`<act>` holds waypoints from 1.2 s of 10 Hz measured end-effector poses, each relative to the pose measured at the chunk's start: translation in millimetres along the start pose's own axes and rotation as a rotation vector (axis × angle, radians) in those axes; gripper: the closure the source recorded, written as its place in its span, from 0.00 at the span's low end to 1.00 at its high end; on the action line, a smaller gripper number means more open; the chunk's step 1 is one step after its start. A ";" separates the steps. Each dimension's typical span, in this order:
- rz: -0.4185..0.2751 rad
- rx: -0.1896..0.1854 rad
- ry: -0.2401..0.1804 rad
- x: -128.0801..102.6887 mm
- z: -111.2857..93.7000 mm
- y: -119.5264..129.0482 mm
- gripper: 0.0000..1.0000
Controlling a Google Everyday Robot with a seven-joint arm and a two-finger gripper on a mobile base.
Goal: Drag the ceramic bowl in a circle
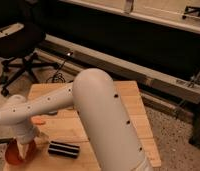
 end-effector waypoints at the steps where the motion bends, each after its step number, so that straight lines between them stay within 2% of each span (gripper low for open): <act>1: -0.008 -0.009 -0.004 -1.1 3.8 -3.9 0.33; 5: 0.008 -0.077 0.058 14.9 -17.0 -16.4 0.75; 7: -0.007 -0.126 0.055 23.7 -16.9 -21.4 0.94; 8: -0.011 -0.149 0.043 27.6 -10.4 -19.7 0.99; 10: -0.009 -0.193 -0.008 36.6 16.1 -18.4 1.00; 12: 0.009 -0.205 -0.004 56.3 24.5 -20.2 1.00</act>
